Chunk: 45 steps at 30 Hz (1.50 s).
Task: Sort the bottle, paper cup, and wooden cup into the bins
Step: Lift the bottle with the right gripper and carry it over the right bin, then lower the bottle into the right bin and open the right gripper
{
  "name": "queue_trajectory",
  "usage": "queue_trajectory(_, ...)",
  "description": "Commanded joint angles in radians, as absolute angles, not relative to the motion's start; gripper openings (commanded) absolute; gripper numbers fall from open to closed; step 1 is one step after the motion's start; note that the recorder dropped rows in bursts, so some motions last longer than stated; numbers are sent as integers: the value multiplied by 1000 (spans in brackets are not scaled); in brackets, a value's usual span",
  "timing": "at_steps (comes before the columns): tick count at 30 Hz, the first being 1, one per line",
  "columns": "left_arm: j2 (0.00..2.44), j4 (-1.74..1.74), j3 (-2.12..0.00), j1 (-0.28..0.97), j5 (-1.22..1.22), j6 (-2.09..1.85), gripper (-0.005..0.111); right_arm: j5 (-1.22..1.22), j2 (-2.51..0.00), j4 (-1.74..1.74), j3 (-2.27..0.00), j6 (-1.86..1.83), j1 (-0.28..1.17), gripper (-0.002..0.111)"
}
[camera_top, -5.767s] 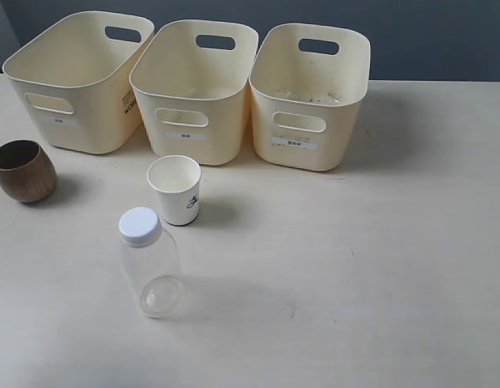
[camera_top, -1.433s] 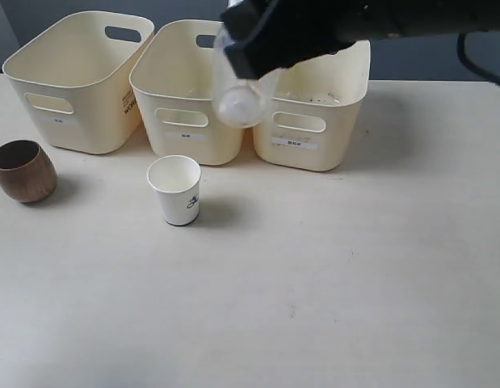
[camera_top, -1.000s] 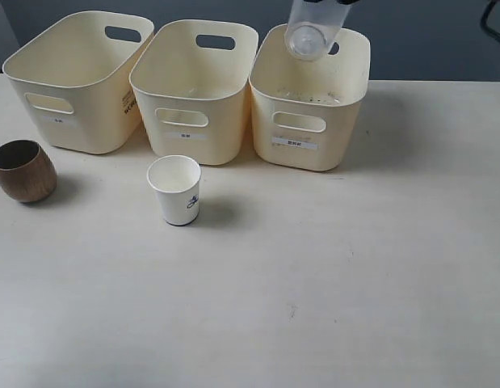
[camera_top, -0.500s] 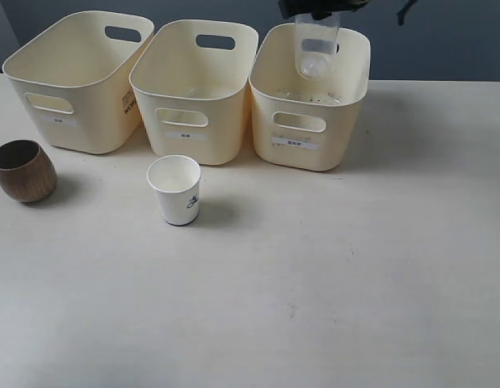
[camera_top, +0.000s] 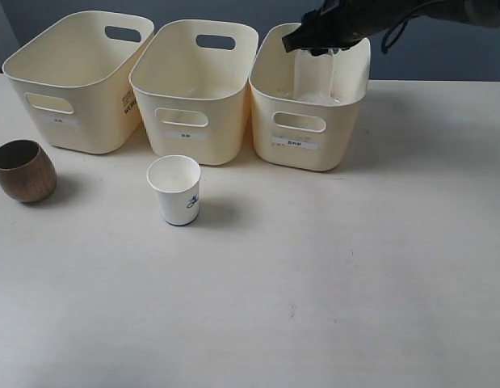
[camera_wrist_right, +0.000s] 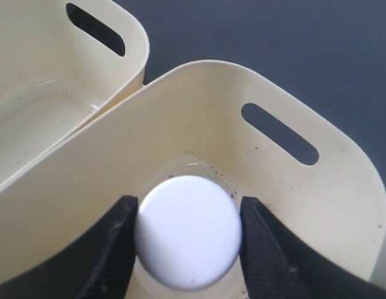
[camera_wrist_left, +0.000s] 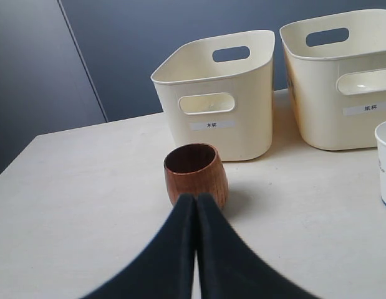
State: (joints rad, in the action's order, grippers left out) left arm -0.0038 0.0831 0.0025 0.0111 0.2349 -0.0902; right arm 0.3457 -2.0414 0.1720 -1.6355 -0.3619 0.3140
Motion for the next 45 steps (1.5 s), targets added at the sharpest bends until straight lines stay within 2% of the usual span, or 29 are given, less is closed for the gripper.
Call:
queue_trajectory(1,0,79,0,14,232,-89,0,303,-2061,212,-1642,-393,310,-1)
queue_trajectory(11,0,79,0,14,232,-89,0,285,-2102,237,-1642,-393,310,-1)
queue_trajectory(16,0,79,0,14,232,-89,0,307,-2104,237,-1642,-391,310,26)
queue_trajectory(20,0,79,0,14,232,-89,0,308,-2104,252,-1642,-389,310,35)
queue_trajectory(26,0,79,0,14,232,-89,0,320,-2104,257,-1642,-386,310,55)
queue_trajectory(33,0,79,0,14,232,-89,0,335,-2086,282,-1642,-364,310,55)
queue_trajectory(36,0,79,0,14,232,-89,0,355,-2002,282,-1642,-366,310,55)
queue_trajectory(41,0,79,0,14,232,-89,0,467,-1896,282,-1642,-369,310,55)
queue_trajectory(45,0,79,0,14,232,-89,0,650,-1840,297,-1642,-453,329,55)
